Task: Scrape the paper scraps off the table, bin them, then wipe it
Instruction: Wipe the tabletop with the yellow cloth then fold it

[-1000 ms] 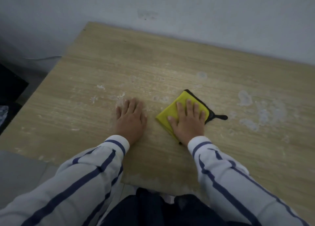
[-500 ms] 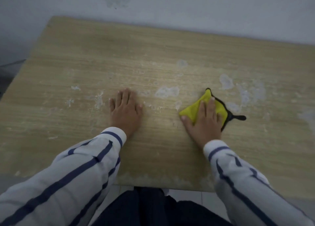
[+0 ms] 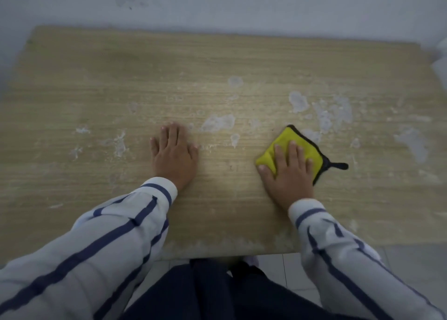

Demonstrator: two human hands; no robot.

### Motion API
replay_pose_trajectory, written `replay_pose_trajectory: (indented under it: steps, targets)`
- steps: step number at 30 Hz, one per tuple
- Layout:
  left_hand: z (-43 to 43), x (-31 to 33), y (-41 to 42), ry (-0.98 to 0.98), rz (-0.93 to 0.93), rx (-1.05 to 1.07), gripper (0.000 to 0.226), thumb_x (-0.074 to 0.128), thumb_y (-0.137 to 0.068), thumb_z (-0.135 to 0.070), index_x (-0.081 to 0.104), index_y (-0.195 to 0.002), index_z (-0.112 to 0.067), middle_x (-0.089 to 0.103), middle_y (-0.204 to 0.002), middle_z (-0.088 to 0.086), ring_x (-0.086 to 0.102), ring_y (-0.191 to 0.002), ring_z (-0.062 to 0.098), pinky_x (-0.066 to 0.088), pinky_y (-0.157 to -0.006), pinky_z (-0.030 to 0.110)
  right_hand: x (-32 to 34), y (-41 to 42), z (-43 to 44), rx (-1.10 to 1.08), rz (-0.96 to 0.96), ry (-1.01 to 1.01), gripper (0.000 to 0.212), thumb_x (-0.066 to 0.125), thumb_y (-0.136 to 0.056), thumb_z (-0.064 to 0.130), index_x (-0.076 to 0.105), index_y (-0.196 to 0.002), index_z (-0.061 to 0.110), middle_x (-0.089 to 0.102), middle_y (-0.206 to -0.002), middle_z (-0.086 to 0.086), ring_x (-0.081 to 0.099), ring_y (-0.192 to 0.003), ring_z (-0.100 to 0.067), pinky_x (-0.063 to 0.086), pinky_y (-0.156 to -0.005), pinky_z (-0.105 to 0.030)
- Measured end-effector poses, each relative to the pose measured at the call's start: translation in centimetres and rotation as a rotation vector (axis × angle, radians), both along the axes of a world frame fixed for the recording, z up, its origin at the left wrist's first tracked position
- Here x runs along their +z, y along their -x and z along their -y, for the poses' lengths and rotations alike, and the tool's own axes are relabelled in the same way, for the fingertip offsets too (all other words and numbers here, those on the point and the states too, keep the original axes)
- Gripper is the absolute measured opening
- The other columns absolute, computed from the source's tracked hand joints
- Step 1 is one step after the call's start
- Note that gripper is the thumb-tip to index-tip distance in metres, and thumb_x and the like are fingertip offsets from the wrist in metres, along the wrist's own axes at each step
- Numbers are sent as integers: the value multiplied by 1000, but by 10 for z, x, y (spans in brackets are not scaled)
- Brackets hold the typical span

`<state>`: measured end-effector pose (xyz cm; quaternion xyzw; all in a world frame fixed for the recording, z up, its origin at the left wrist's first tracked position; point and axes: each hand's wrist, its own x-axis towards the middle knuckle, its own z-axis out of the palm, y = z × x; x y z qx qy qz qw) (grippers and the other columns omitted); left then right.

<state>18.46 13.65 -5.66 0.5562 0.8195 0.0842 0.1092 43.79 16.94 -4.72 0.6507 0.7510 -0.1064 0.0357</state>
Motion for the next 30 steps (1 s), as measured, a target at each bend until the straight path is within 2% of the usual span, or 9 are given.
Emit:
replay_pose_trajectory:
  steps: [2,4,9,14,17,21,24,26,30]
  targets:
    - [0,0,-5,10,-2,-8,60,26,-97,-41,13,-149,-13,8,-157,6,0,-144,27,-1,-115,48,0,20,-5,-7,-4,14,75,21,-86,68,11,-146,25,0,-157,-10,-3,-143,-31,0,-113,-53]
    - [0,1,-11,12,-1,-18,61,25,-97,-43,11,-149,-15,7,-158,6,-1,-144,26,-2,-115,48,-4,48,14,194,1,0,74,19,-85,68,13,-146,25,4,-157,-11,0,-143,-33,1,-112,-55]
    - [-3,3,-24,27,1,-6,63,24,-97,-44,8,-149,-13,5,-158,7,-2,-144,26,-2,-115,48,-4,23,66,485,-23,-40,66,25,-85,67,35,-138,29,34,-149,-9,31,-136,-34,23,-105,-59]
    - [-11,3,-48,31,-2,1,62,24,-97,-43,9,-149,-12,6,-157,8,-2,-144,27,-1,-115,49,0,-90,-8,32,15,-23,80,16,-79,73,25,-144,28,11,-156,-12,7,-143,-31,9,-114,-53]
    - [-21,2,-68,18,1,17,61,25,-97,-42,10,-149,-13,6,-157,7,-1,-144,26,-1,-115,49,1,-87,-52,-155,8,0,77,22,-84,70,17,-146,25,2,-156,-13,0,-143,-32,6,-114,-53]
    - [-37,-1,-95,-2,3,44,61,23,-97,-44,11,-149,-15,7,-157,6,1,-144,26,-1,-114,48,-4,-36,-35,339,-25,13,77,14,-82,68,16,-146,25,2,-156,-13,-1,-143,-34,1,-113,-51]
    - [-44,-1,-103,-17,10,83,59,25,-96,-43,15,-149,-17,9,-157,6,3,-144,27,1,-115,50,-5,-61,-18,692,-51,2,69,21,-83,63,33,-140,26,23,-153,-11,19,-140,-34,16,-110,-56]
    - [-47,0,-105,-13,-6,94,59,25,-95,-43,16,-148,-17,10,-157,6,3,-144,27,1,-115,51,-4,-104,-43,588,-41,-43,68,23,-83,63,37,-139,26,28,-151,-10,24,-139,-33,24,-110,-56]
    - [-53,0,-108,-13,-15,122,59,26,-95,-43,16,-148,-19,10,-157,6,3,-144,27,2,-115,50,1,-151,-115,101,8,9,71,22,-87,66,16,-146,26,1,-157,-10,-1,-144,-28,3,-115,-47]
